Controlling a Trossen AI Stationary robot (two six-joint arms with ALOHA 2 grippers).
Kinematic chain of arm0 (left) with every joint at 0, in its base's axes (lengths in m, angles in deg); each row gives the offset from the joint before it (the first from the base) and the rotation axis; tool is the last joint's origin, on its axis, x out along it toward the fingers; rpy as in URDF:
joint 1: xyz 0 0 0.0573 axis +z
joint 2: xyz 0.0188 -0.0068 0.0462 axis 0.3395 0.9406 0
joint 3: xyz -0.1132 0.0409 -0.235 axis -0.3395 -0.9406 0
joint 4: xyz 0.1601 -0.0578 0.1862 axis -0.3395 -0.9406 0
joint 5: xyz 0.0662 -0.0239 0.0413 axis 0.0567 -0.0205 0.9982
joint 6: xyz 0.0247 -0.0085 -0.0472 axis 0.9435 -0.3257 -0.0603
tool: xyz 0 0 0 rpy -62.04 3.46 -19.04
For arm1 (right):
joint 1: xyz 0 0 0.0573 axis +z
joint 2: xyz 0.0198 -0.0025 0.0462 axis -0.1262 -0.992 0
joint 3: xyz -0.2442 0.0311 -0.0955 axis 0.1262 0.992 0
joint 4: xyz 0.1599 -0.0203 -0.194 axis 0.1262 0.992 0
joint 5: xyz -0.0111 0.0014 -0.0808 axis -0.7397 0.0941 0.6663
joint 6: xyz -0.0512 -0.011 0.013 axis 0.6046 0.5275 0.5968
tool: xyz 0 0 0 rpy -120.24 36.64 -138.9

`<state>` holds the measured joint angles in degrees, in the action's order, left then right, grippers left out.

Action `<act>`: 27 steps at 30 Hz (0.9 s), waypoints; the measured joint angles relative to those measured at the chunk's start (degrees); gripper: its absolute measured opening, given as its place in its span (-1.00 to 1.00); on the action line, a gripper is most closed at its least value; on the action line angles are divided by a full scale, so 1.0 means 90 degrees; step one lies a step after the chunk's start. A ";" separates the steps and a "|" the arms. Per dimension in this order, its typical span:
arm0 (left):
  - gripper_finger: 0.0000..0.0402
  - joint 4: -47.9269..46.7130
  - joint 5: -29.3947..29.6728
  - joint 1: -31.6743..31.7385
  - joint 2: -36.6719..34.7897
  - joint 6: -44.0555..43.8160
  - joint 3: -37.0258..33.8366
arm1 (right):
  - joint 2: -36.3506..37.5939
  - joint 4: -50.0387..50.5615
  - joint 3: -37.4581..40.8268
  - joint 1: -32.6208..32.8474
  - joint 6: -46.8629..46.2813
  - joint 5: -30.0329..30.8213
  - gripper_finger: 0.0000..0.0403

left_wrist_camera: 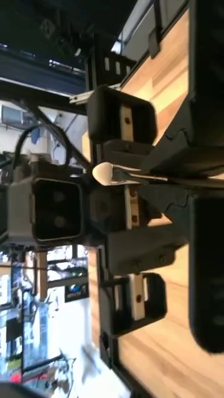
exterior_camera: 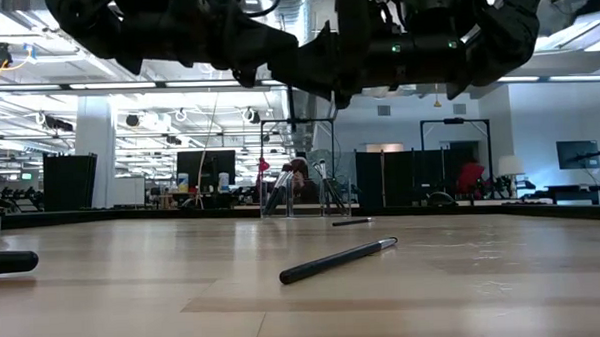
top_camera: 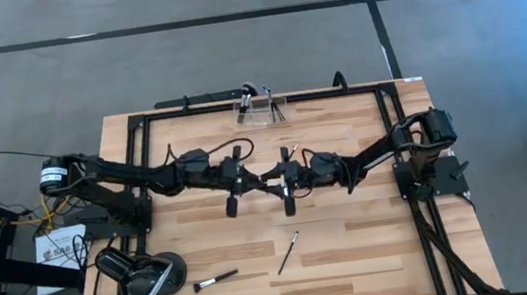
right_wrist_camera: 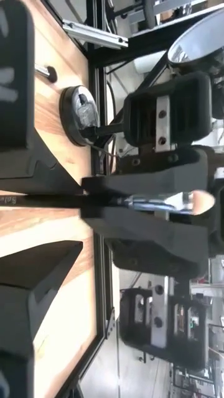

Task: Sort items
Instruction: Put the eyeshadow brush into the right section of the transparent organizer

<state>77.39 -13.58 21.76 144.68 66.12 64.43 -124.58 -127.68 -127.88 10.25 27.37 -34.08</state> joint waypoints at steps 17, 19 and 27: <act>-0.89 -0.0303 -0.0157 0.0017 0.0000 -0.0122 0.0000 | 0.0000 0.0144 0.0000 0.0081 0.0067 -0.0170 -0.92; -0.89 -0.0309 -0.0156 0.0015 0.0000 -0.0113 0.0000 | 0.0000 0.0144 0.0000 0.0081 0.0174 -0.0170 -0.94; -0.73 -0.0294 -0.0035 0.0056 -0.0002 -0.0183 -0.0002 | -0.0002 0.0031 0.0000 0.0065 -0.0030 -0.0109 -0.95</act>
<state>74.74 -13.89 22.26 144.66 64.47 64.41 -124.60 -127.40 -127.88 10.84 27.10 -35.06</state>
